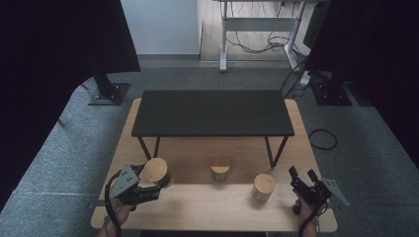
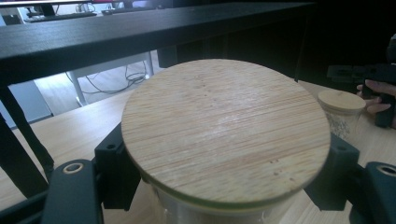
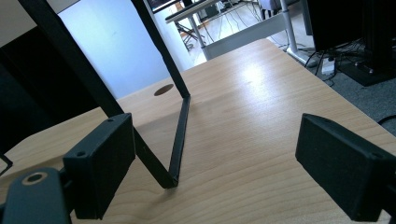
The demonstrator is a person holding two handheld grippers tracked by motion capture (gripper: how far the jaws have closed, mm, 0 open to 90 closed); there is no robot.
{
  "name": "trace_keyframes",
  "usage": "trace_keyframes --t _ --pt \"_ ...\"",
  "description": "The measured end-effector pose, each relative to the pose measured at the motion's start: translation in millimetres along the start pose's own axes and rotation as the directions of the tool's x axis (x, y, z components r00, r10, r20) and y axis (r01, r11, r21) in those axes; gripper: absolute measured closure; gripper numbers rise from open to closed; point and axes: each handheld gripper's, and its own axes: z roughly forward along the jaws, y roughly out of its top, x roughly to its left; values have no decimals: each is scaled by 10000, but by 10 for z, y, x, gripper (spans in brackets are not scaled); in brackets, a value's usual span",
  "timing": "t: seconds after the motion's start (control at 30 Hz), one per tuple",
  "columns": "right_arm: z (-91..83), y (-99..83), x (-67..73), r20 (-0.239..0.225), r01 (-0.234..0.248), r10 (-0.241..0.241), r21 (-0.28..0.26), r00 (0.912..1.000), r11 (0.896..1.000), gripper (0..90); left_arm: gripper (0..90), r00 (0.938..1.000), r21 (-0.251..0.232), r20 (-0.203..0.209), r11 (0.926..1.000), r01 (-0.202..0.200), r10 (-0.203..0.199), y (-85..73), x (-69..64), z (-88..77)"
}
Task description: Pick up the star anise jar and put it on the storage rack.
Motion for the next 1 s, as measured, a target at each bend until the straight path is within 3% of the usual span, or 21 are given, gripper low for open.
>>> trace_keyframes --t 0.2,0.77,1.0 --pt "1 0 0 -1 -2 2 4 10000 10000 115 252 9998 -174 127 9997 179 -176 58 24 -23" --pt "6 0 2 -36 -4 4 28 10000 10000 115 252 9998 -176 -18 9997 -190 190 250 97 -30" --pt "3 0 -4 -39 -84 84 14 10000 10000 115 252 9999 -349 114 9994 47 -43 309 69 8"
